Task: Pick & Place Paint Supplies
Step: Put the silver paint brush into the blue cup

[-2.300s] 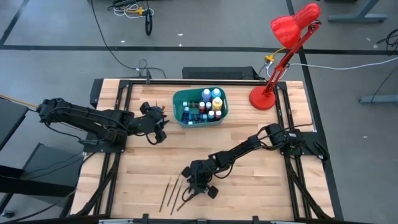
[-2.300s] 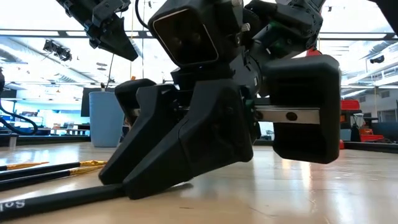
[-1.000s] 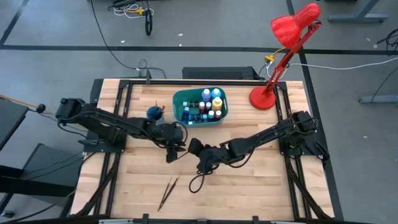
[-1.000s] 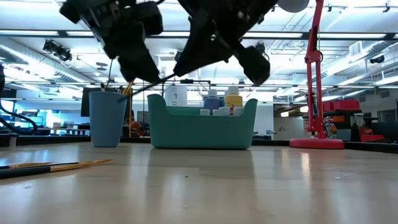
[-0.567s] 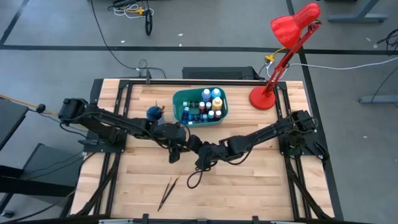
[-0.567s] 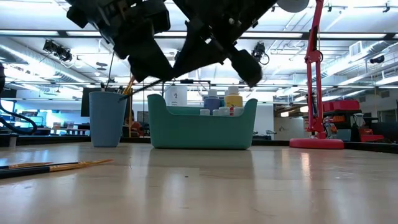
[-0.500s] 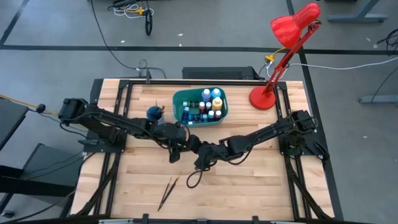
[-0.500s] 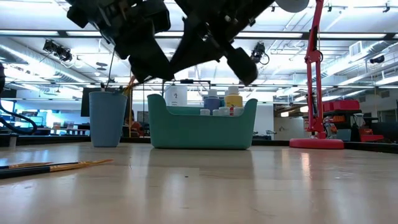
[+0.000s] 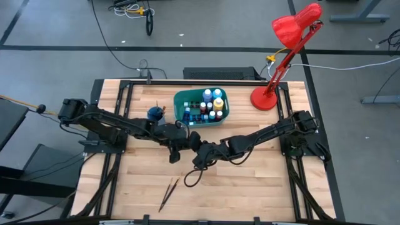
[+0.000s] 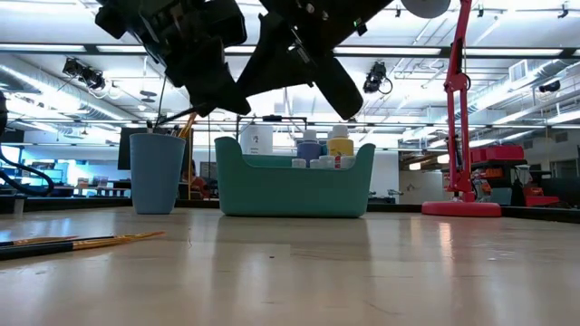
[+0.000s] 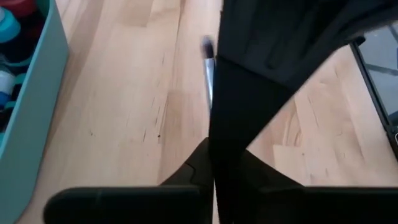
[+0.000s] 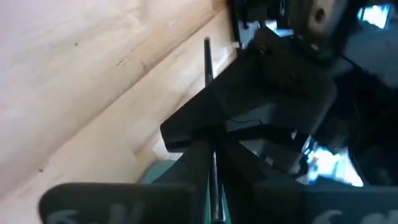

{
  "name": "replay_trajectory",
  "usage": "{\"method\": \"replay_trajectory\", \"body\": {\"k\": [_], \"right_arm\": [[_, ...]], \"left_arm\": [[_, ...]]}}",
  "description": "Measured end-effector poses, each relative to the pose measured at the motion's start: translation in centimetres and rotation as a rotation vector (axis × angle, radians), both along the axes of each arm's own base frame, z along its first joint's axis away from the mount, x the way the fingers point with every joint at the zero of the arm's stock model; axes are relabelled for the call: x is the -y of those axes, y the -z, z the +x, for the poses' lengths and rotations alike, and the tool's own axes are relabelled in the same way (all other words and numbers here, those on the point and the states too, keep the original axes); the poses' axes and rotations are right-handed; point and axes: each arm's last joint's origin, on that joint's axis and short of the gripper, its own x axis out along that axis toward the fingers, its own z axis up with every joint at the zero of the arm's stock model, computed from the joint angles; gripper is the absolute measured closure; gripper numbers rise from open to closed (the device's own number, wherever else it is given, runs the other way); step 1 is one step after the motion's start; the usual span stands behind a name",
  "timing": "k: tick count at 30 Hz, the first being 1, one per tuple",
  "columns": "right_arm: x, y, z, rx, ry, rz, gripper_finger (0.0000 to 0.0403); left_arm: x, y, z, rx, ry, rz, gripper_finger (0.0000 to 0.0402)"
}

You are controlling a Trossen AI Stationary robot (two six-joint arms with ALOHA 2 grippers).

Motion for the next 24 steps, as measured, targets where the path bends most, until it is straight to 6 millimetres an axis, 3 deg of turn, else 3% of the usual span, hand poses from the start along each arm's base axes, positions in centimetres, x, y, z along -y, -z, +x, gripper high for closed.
{"method": "replay_trajectory", "body": {"k": [7,13,18,24], "right_arm": [[0.2,0.0,-0.3,0.076,0.22,0.064,0.0326],[-0.4,0.6,-1.5,0.114,0.438,0.032,0.0312],[-0.3,1.1,-3.4,0.159,0.658,-0.076,0.0311],[0.4,1.7,-4.6,0.119,0.729,-0.118,0.0312]], "left_arm": [[-0.1,0.4,-0.3,-0.054,-0.024,0.026,0.0377],[-0.4,0.4,-1.0,-0.092,-0.08,0.085,0.0384],[-0.9,-3.0,-2.8,0.041,-0.132,0.143,0.0377],[-2.2,-8.4,-7.4,0.257,-0.346,0.311,0.0384]]}}
